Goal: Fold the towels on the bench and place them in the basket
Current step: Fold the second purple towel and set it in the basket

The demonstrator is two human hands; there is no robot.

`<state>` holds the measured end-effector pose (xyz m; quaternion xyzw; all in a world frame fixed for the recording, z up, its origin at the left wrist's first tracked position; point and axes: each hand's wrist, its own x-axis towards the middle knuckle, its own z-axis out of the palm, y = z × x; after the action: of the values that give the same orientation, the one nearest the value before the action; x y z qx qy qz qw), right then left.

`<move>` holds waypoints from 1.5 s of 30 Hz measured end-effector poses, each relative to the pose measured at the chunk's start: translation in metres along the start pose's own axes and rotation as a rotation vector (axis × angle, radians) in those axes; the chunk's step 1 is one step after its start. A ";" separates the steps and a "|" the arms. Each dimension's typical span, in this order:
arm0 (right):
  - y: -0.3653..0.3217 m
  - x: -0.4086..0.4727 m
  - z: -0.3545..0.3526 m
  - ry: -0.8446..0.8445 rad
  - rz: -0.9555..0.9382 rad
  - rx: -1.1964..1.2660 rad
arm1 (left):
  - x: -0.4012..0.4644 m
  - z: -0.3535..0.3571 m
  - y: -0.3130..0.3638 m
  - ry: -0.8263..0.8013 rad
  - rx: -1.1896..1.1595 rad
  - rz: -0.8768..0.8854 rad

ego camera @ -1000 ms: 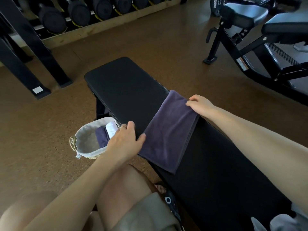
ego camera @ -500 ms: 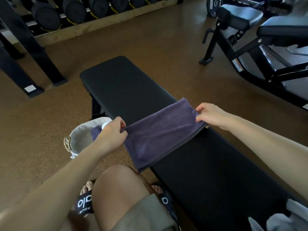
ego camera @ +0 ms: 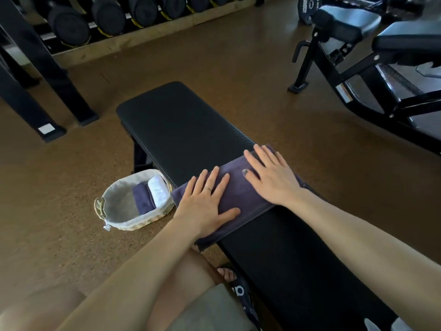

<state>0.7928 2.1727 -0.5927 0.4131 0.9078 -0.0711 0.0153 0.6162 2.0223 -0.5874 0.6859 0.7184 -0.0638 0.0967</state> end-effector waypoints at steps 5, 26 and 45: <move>0.007 0.009 -0.013 -0.037 0.170 -0.035 | 0.000 0.000 -0.002 -0.020 0.003 0.012; 0.048 -0.053 -0.051 0.055 0.494 0.529 | -0.041 -0.016 0.026 0.226 0.205 0.339; 0.047 -0.055 -0.053 -0.003 0.532 0.593 | -0.026 -0.031 0.040 0.106 0.146 0.308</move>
<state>0.8663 2.1693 -0.5405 0.6203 0.7091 -0.3241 -0.0856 0.6558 2.0064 -0.5499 0.7954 0.6024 -0.0641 0.0171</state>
